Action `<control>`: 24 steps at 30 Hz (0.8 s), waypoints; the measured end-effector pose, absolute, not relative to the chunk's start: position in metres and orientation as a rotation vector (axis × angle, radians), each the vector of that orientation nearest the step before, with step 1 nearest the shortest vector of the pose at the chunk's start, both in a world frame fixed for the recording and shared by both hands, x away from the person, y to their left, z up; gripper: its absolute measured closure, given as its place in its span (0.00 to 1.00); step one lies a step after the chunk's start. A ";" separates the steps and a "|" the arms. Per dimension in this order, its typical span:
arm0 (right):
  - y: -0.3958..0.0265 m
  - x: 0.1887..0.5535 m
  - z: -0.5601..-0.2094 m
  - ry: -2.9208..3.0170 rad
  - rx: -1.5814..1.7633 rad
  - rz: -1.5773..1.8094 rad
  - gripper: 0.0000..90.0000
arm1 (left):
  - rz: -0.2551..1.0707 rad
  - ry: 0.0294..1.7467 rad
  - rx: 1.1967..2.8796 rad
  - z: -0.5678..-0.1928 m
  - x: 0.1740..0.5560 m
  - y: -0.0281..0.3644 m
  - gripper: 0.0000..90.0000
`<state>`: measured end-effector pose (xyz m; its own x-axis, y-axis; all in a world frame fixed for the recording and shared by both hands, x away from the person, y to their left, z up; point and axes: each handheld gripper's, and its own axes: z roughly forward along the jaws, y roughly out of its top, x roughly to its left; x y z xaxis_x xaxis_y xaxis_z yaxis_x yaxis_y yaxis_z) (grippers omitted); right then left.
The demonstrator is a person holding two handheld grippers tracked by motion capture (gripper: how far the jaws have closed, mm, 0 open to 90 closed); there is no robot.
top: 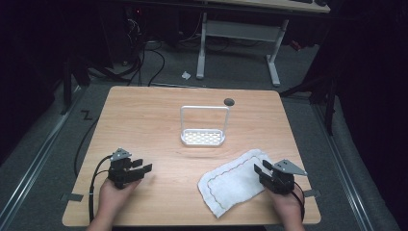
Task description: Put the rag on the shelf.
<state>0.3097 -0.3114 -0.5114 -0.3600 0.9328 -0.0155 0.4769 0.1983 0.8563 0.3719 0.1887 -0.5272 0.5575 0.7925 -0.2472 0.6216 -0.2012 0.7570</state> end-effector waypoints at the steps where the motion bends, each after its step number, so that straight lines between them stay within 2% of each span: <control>1: -0.314 0.309 -0.511 1.927 1.310 1.067 0.64 | 0.249 1.141 1.925 -0.528 0.372 0.186 0.52; 7: -0.324 0.303 -0.512 1.928 1.326 1.073 0.63 | 0.253 1.116 1.950 -0.528 0.370 0.173 0.51; 10: -0.329 0.299 -0.513 1.926 1.355 1.087 0.68 | 0.196 1.035 1.942 -0.520 0.364 0.152 0.50; 12: -0.330 0.297 -0.513 1.927 1.363 1.090 0.75 | 0.186 1.012 1.940 -0.519 0.362 0.146 0.55; 13: -0.330 0.297 -0.513 1.927 1.363 1.090 0.75 | 0.169 0.971 1.944 -0.517 0.360 0.135 0.55; 14: -0.332 0.296 -0.511 1.942 1.368 1.071 0.88 | 0.164 0.947 1.961 -0.516 0.358 0.125 0.72; 15: -0.332 0.296 -0.511 1.942 1.368 1.071 0.88 | 0.145 0.920 1.979 -0.514 0.357 0.115 0.72; 16: -0.332 0.295 -0.511 1.946 1.368 1.047 0.96 | 0.136 0.896 1.985 -0.514 0.356 0.107 0.85; 18: -0.333 0.296 -0.509 1.951 1.379 1.024 1.00 | 0.127 0.833 1.996 -0.513 0.353 0.085 1.00; 19: -0.334 0.295 -0.508 1.947 1.387 1.025 1.00 | 0.078 0.809 1.995 -0.513 0.357 0.066 1.00; 21: -0.336 0.295 -0.509 1.943 1.401 1.026 1.00 | 0.064 0.773 2.009 -0.513 0.360 0.047 1.00; 24: -0.340 0.296 -0.513 1.936 1.429 1.030 1.00 | 0.034 0.740 2.031 -0.514 0.361 0.030 1.00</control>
